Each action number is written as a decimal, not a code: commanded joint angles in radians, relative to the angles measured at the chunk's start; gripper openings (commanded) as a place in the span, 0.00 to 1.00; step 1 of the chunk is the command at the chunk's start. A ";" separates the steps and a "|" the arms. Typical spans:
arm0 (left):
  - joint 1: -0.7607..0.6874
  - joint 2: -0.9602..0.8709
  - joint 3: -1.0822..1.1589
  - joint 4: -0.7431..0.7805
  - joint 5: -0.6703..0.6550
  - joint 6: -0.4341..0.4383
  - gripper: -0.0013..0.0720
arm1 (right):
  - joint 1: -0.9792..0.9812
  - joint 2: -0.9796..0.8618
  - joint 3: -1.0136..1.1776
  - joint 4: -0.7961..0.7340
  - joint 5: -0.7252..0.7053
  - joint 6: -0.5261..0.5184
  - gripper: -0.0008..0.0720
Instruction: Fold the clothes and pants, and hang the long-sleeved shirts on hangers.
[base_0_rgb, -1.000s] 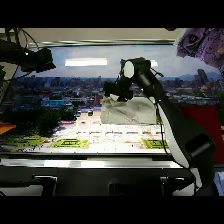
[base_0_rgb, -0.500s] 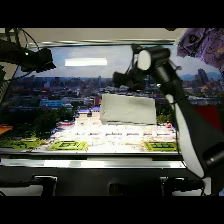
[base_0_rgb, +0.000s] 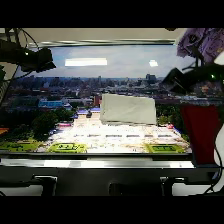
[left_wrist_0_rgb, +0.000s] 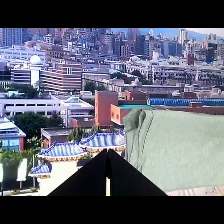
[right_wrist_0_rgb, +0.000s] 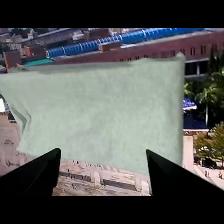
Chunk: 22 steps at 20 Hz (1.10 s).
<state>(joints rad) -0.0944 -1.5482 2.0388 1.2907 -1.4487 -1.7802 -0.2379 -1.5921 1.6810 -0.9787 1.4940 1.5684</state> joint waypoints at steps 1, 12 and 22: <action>0.000 0.000 0.000 0.000 0.001 0.000 0.04 | -0.148 0.000 -0.269 0.142 -0.065 -0.227 0.85; -0.001 0.000 0.000 0.000 0.001 0.000 0.04 | -0.086 -0.215 -0.435 0.267 -0.250 -0.386 0.74; -0.001 -0.003 0.000 0.000 0.001 0.000 0.04 | 0.012 -0.217 -0.434 0.288 -0.224 -0.379 0.15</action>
<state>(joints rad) -0.0944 -1.5501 2.0388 1.2907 -1.4475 -1.7802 -0.2672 -1.8114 1.2461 -0.7090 1.2266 1.1931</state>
